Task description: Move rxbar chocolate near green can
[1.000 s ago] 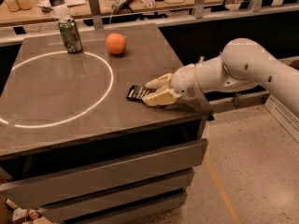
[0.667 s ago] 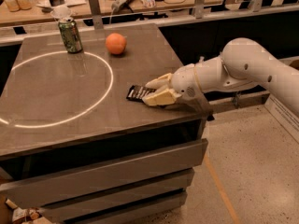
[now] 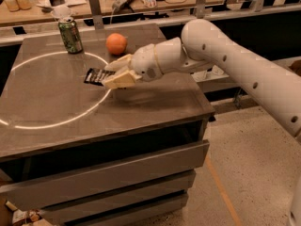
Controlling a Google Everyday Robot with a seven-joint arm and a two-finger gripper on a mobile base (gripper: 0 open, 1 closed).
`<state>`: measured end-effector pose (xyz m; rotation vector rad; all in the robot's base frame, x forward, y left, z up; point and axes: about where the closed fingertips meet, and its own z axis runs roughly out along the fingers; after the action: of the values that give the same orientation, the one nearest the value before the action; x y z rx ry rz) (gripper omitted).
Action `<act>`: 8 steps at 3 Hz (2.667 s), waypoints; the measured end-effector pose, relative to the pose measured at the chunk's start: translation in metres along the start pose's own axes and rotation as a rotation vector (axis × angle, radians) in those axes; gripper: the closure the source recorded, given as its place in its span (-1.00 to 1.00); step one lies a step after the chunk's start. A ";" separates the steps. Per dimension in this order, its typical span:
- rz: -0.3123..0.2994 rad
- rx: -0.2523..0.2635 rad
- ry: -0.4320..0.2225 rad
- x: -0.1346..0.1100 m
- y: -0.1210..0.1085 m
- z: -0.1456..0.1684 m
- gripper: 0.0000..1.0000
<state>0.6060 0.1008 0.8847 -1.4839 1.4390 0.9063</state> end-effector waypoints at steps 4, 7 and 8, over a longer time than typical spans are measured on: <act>-0.015 0.321 0.139 -0.028 -0.115 0.101 1.00; -0.041 0.466 0.241 -0.010 -0.170 0.116 0.04; -0.070 0.478 0.256 -0.007 -0.172 0.113 -0.58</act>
Offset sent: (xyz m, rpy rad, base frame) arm 0.0959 0.0863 0.0027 -0.1395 -0.1221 -0.3390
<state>0.7839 0.2024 0.8647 -1.3037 1.6356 0.2996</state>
